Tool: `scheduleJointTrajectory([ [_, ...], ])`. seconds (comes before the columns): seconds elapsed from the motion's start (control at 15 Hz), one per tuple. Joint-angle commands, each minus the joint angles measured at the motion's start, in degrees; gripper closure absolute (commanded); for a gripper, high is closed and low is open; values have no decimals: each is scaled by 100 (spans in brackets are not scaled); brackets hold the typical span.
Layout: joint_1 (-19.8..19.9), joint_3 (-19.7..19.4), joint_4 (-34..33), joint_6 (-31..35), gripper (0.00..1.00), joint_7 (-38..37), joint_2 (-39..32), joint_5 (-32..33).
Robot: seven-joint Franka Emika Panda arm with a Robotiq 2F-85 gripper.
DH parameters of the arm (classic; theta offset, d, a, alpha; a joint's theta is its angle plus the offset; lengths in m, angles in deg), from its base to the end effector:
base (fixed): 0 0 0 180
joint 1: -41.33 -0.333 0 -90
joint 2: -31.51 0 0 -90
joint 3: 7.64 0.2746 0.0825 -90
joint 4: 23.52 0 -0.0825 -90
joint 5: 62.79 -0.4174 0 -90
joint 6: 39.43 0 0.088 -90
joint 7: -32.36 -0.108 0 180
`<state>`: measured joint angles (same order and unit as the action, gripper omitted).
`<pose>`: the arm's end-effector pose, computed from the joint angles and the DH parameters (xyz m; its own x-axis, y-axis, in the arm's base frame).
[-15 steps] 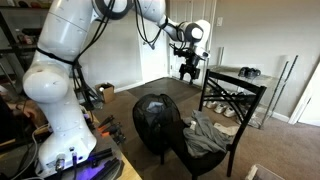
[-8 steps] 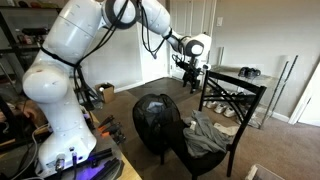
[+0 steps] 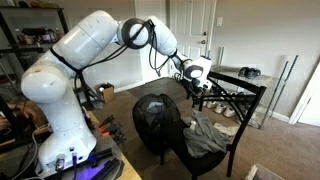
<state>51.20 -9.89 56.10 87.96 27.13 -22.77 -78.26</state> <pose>0.6919 -0.1362 0.0800 0.8900 -0.4346 -0.1378 -0.4524 -0.8792 -0.1495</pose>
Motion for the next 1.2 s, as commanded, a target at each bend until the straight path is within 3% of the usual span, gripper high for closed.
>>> scheduleJointTrajectory([
  [0.0, -1, -53, -487, 5, 0, -277, -476, 62],
  [0.13, -37, -134, -656, 76, 0, -427, -657, 126],
  [0.4, -128, -281, -905, 1016, 0, -558, -967, 238],
  [0.53, -303, -610, -1162, 832, 0, -1139, -1192, 451],
  [0.8, -313, -773, -1564, 84, 0, -1646, -1490, 685],
  [0.87, -223, -604, -1300, 406, 0, -1379, -1331, 608],
  [1.13, -212, -602, -1370, 365, 0, -1400, -1399, 616],
])
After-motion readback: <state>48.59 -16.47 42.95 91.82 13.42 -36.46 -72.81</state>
